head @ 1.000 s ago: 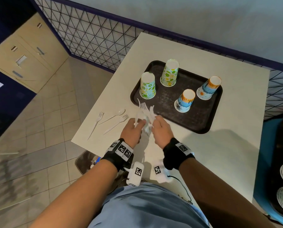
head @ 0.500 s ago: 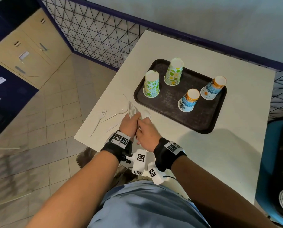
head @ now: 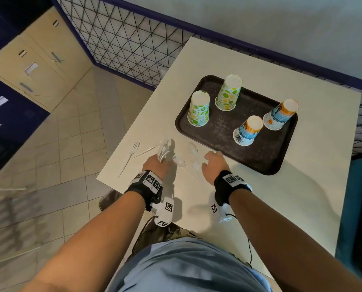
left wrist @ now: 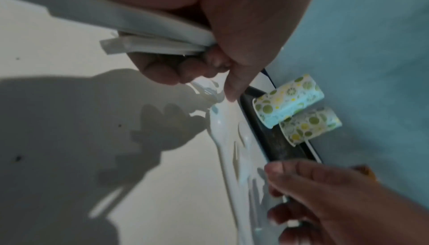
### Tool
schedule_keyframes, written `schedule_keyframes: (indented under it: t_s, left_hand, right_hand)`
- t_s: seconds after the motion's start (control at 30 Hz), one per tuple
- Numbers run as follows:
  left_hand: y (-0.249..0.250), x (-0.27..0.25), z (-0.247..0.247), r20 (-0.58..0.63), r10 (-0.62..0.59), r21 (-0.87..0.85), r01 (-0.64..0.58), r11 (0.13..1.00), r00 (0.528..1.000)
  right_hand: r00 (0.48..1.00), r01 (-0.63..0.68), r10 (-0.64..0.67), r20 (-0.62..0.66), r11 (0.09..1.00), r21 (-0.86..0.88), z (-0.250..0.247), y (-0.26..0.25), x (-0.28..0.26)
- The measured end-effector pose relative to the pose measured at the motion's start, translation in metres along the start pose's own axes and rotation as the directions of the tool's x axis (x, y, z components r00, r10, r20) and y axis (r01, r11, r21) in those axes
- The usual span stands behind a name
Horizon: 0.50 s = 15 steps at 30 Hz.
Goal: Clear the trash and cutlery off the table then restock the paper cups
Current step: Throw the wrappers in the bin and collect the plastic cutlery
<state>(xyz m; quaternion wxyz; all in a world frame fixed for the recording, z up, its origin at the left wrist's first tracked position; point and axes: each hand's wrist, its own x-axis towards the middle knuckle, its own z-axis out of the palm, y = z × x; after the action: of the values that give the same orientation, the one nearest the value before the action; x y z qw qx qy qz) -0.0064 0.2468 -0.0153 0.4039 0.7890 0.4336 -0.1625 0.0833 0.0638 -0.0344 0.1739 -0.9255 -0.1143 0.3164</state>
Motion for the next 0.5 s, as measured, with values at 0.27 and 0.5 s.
schedule_keyframes:
  t_s: [0.27, 0.5]
  left_hand:
    - [0.014, 0.002, 0.028, -0.034, -0.008, 0.173, 0.014, 0.985, 0.999]
    - [0.026, 0.011, 0.039, -0.045, -0.074, 0.209, 0.082, 0.975, 0.996]
  right_hand:
    - [0.999, 0.032, -0.034, -0.023, 0.997, -0.065, 0.019, -0.011, 0.008]
    - [0.996, 0.071, -0.079, -0.039, 0.980, -0.186, 0.033, -0.004, 0.000]
